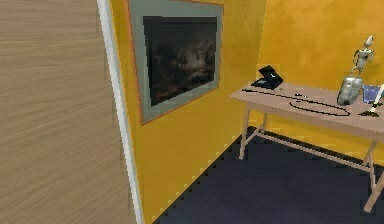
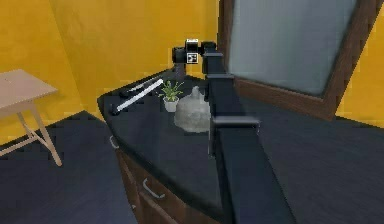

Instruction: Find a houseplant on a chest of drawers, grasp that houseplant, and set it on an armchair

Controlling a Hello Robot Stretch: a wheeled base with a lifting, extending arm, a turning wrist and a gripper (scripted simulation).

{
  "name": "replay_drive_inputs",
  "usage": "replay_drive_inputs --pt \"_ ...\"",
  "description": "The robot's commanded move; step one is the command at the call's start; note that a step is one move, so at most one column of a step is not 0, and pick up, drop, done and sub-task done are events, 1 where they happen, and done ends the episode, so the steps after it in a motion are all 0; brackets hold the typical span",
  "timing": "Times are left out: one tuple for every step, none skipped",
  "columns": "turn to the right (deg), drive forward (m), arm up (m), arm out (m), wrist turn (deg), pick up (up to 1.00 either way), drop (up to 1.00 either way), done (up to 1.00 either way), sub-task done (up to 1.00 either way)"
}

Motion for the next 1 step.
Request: replay_drive_inputs --pt "0.0 0.0 0.0 0.0 45.0 0.0 0.0 0.0 0.0"
